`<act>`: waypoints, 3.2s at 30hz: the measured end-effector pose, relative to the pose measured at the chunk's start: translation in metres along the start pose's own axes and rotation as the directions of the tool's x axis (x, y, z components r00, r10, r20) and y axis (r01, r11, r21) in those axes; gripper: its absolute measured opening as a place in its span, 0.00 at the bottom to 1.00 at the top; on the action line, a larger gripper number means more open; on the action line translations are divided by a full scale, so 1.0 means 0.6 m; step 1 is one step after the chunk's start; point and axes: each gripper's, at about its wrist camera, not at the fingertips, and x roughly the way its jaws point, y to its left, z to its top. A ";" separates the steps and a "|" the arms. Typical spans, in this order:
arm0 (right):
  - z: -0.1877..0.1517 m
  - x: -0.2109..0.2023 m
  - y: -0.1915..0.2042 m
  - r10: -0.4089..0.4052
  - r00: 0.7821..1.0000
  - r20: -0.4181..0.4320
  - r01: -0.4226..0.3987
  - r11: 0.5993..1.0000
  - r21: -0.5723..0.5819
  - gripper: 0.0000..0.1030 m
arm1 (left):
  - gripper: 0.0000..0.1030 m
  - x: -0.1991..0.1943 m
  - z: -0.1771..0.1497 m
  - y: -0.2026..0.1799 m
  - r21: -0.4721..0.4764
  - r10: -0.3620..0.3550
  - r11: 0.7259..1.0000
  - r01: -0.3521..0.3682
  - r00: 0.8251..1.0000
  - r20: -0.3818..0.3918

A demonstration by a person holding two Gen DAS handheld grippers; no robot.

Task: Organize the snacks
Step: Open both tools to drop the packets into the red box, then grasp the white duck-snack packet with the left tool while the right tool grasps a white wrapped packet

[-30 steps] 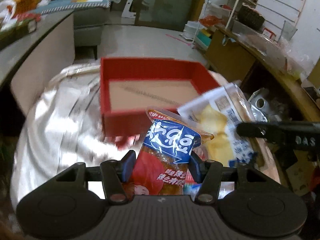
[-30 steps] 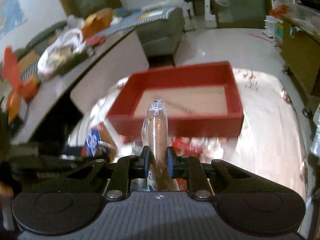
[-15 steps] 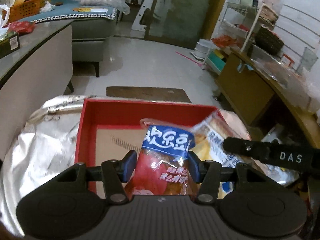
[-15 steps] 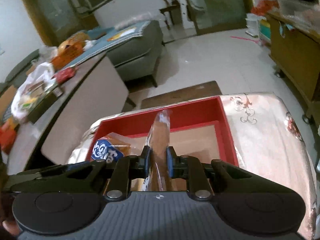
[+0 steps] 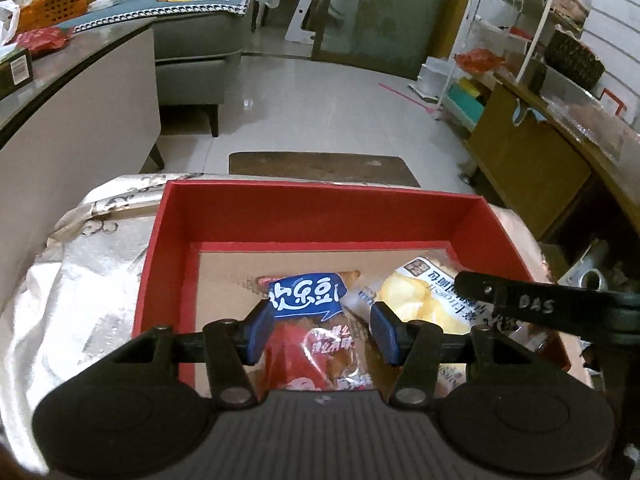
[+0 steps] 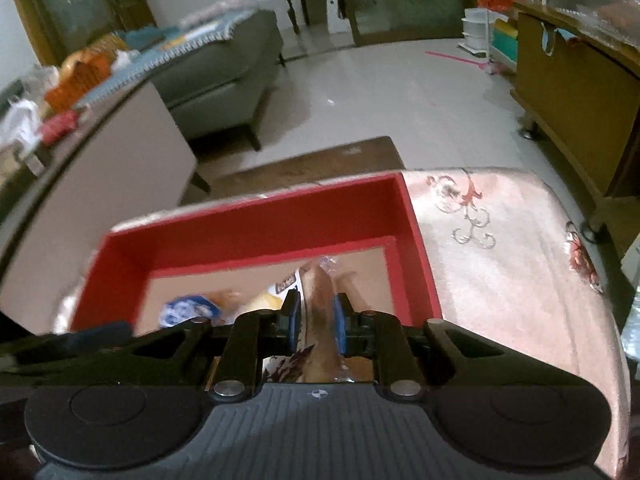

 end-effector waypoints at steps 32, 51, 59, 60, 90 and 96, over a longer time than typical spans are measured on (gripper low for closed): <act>-0.052 -0.173 0.060 -0.044 0.989 0.138 0.070 0.978 -0.194 0.84 | 0.70 -0.129 -0.054 -0.015 0.182 0.100 0.977 -0.108 0.994 0.049; -0.144 -0.260 0.082 -0.029 0.988 0.150 0.067 0.965 -0.252 0.89 | 0.72 -0.223 -0.141 -0.001 0.198 0.130 0.971 -0.137 0.990 0.049; -0.160 -0.264 0.062 0.008 0.993 0.117 0.018 0.975 -0.224 0.90 | 0.76 -0.233 -0.174 0.015 0.192 0.145 0.971 -0.140 0.989 -0.013; -0.162 -0.264 0.060 0.014 0.994 0.111 0.011 0.975 -0.221 0.90 | 0.77 -0.235 -0.181 0.021 0.175 0.144 0.975 -0.137 0.989 -0.030; -0.219 -0.269 -0.039 -0.036 0.999 -0.014 0.032 0.972 -0.232 0.91 | 0.77 -0.148 -0.252 -0.031 0.612 -0.016 0.743 0.272 0.921 -0.390; -0.254 -0.261 -0.016 -0.028 0.997 -0.078 0.000 0.943 -0.332 0.84 | 0.62 -0.133 -0.296 -0.032 0.677 0.033 0.679 0.285 0.909 -0.416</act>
